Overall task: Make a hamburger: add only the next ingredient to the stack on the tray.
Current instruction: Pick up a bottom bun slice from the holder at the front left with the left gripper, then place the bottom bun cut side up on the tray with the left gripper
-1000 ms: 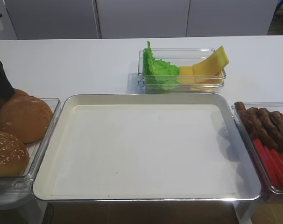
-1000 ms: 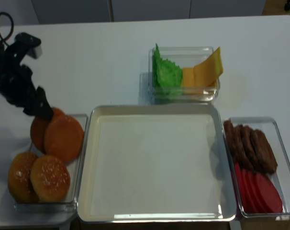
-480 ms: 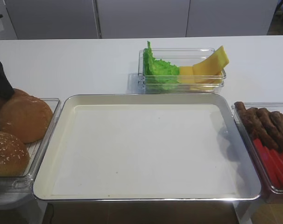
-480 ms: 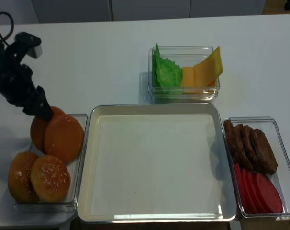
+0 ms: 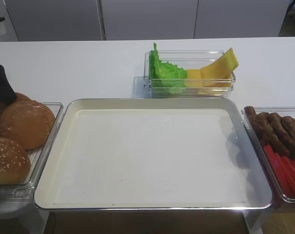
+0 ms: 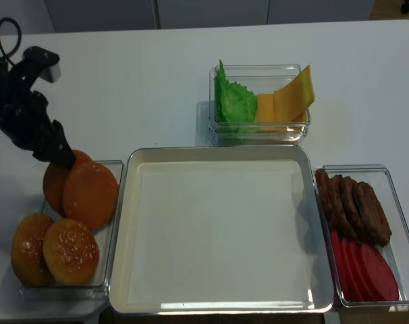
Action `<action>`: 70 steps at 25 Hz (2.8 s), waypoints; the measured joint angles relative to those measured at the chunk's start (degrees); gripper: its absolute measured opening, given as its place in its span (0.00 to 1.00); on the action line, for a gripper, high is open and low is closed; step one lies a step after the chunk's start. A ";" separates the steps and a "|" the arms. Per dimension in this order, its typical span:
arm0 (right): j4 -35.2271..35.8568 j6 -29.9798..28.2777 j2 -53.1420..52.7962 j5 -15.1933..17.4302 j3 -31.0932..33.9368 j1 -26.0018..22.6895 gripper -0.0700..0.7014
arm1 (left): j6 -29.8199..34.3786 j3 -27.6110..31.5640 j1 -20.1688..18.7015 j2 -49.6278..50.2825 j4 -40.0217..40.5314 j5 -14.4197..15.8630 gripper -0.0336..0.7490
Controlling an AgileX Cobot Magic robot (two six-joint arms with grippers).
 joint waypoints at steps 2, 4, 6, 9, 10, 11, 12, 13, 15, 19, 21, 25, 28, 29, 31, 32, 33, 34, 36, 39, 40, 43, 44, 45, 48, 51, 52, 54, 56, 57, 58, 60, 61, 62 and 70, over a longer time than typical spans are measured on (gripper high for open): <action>0.00 0.00 0.00 0.00 0.00 0.00 0.73 | 0.12 0.00 0.00 -0.48 0.00 0.00 0.35; 0.00 0.00 0.00 0.00 0.00 0.00 0.73 | 0.22 0.00 0.00 -0.94 0.00 0.11 0.30; 0.00 0.00 0.00 0.00 0.00 0.00 0.73 | 0.22 0.00 0.00 -1.20 0.00 0.11 0.26; 0.00 0.00 0.00 0.00 0.00 0.00 0.73 | 0.22 0.00 0.00 -1.73 0.00 0.23 0.20; 0.00 0.00 0.00 0.00 0.00 0.00 0.73 | 0.22 0.00 0.00 -2.08 0.00 0.23 0.19; 0.00 0.00 0.00 0.00 0.00 0.00 0.73 | 0.22 0.00 0.00 -2.24 0.00 0.23 0.19; 0.00 0.00 0.00 0.00 0.00 0.00 0.73 | 0.22 0.00 0.00 -2.52 0.00 0.23 0.19; 0.00 0.00 0.00 0.00 0.00 0.00 0.73 | 0.34 0.00 0.00 -2.78 0.00 0.23 0.19; 0.00 0.00 0.00 0.00 0.00 0.00 0.73 | 0.34 0.00 0.00 -3.40 0.00 0.23 0.19; 0.00 0.00 0.00 0.00 0.00 0.00 0.73 | 0.34 0.00 0.00 -5.32 0.00 0.23 0.18; 0.00 0.00 0.00 0.00 0.00 0.00 0.73 | 0.34 0.00 0.00 -6.56 0.10 0.23 0.18; 0.00 0.00 0.00 0.00 0.00 0.00 0.73 | 0.27 -0.48 0.00 -9.92 0.10 0.43 0.18; 0.00 0.00 0.00 0.00 0.00 0.00 0.73 | -0.27 -1.37 0.00 -13.43 0.00 0.66 0.18; 0.00 0.00 0.00 0.00 0.00 0.00 0.73 | -1.03 -1.65 0.00 -14.55 0.00 0.68 0.17; 0.00 0.00 0.00 0.00 0.00 0.00 0.73 | -2.64 -1.74 0.00 -17.22 0.00 0.78 0.17; 0.00 0.00 0.00 0.00 0.00 0.00 0.73 | -3.39 -1.74 0.00 -18.41 0.00 0.67 0.17; 0.00 0.00 0.00 0.00 0.00 0.00 0.73 | -4.40 -1.74 0.00 -19.31 -0.21 0.19 0.17; 0.00 0.00 0.00 0.00 0.00 0.00 0.73 | -5.11 -1.74 0.00 -20.24 -0.30 -0.31 0.17; 0.00 0.00 0.00 0.00 0.00 0.00 0.73 | -6.59 -1.74 -0.73 -21.46 -0.30 -1.25 0.17; 0.00 0.00 0.00 0.00 0.00 0.00 0.73 | -8.85 -1.87 -3.41 -22.40 -0.30 -2.24 0.17; 0.00 0.00 0.00 0.00 0.00 0.00 0.73 | -9.92 -1.87 -4.86 -22.39 -0.30 -2.36 0.17; 0.00 0.00 0.00 0.00 0.00 0.00 0.73 | -13.49 -1.87 -10.51 -22.39 1.01 -2.74 0.17; 0.00 0.00 0.00 0.00 0.00 0.00 0.73 | -15.41 -1.87 -12.98 -22.39 2.20 -3.05 0.17; 0.00 0.00 0.00 0.00 0.00 0.00 0.73 | -17.93 -1.87 -15.16 -22.39 3.44 -3.73 0.17; 0.00 0.00 0.00 0.00 0.00 0.00 0.73 | -26.58 -1.87 -23.12 -22.39 10.34 -7.31 0.17; 0.00 0.00 0.00 0.00 0.00 0.00 0.73 | -34.70 -1.87 -32.11 -22.39 18.47 -9.69 0.17; 0.00 0.00 0.00 0.00 0.00 0.00 0.73 | -37.46 -1.87 -34.60 -22.39 20.96 -9.95 0.17; 0.00 0.00 0.00 0.00 0.00 0.00 0.73 | -42.76 -1.87 -40.41 -21.71 26.64 -9.95 0.17; 0.00 0.00 0.00 0.00 0.00 0.00 0.73 | -48.50 -1.87 -45.41 -20.25 31.42 -9.30 0.17; 0.00 0.00 0.00 0.00 0.00 0.00 0.73 | -50.72 -1.87 -47.98 -19.17 33.70 -8.82 0.17; 0.00 0.00 0.00 0.00 0.00 0.00 0.73 | -53.13 -1.87 -50.42 -18.15 35.82 -8.46 0.17; 0.00 0.00 0.00 0.00 0.00 0.00 0.73 | -57.18 -1.87 -54.72 -15.37 39.59 -7.63 0.17; 0.00 0.00 0.00 0.00 0.00 0.00 0.73 | -59.55 -1.87 -56.99 -14.12 41.82 -7.47 0.17; 0.00 0.00 0.00 0.00 0.00 0.00 0.73 | -62.00 -1.87 -59.18 -12.61 44.13 -7.17 0.17; 0.00 0.00 0.00 0.00 0.00 0.00 0.73 | -78.26 -1.87 -72.28 -2.41 60.85 -5.56 0.17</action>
